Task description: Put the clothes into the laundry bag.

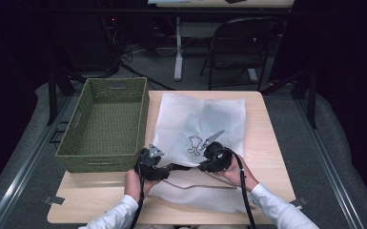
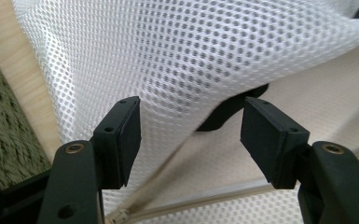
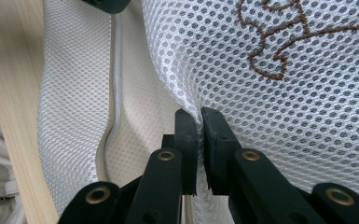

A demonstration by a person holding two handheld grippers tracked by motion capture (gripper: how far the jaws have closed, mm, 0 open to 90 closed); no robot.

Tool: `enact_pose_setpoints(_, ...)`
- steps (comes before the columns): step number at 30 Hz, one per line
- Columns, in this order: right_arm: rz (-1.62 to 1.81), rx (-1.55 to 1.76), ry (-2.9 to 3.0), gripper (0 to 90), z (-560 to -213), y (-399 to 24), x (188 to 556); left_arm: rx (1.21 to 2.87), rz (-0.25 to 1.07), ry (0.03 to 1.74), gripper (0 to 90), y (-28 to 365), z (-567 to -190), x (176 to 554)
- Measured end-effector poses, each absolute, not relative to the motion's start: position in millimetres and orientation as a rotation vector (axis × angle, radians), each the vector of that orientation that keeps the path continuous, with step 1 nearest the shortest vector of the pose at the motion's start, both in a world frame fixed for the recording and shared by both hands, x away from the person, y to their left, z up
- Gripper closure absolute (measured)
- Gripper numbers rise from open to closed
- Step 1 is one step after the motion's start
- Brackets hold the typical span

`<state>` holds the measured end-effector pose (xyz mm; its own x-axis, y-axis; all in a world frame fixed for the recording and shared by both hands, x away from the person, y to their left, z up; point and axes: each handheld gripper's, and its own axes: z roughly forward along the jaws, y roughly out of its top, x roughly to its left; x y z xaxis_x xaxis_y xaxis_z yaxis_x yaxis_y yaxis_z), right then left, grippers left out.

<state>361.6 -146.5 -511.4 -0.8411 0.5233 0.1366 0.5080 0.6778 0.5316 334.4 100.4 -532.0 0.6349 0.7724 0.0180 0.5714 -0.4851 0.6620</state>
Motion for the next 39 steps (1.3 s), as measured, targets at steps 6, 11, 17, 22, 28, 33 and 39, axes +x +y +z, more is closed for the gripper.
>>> enact_pose_setpoints(6,0.867,0.882,2.879,85.6,-514,-150,364,2.312,0.303,1.018,54.1,98,-545,343)
enact_pose_setpoints(11,0.848,0.871,2.899,85.3,-517,-152,366,2.354,0.254,0.996,69.0,95,-552,346)
enact_pose_setpoints(17,0.772,0.835,2.907,85.1,-522,-151,366,2.397,0.225,0.938,84.1,91,-557,348)
enact_pose_setpoints(22,0.726,0.815,2.912,85.0,-527,-150,368,2.4,0.204,0.924,87.4,90,-558,349)
enact_pose_setpoints(28,0.701,0.793,2.928,85.1,-531,-154,370,2.403,0.154,0.895,88.6,90,-557,344)
enact_pose_setpoints(33,0.638,0.787,2.935,85.0,-538,-155,372,2.414,0.108,0.873,88.5,89,-556,340)
enact_pose_setpoints(39,0.59,0.774,2.955,84.8,-545,-156,373,2.416,0.061,0.868,88.2,88,-558,338)
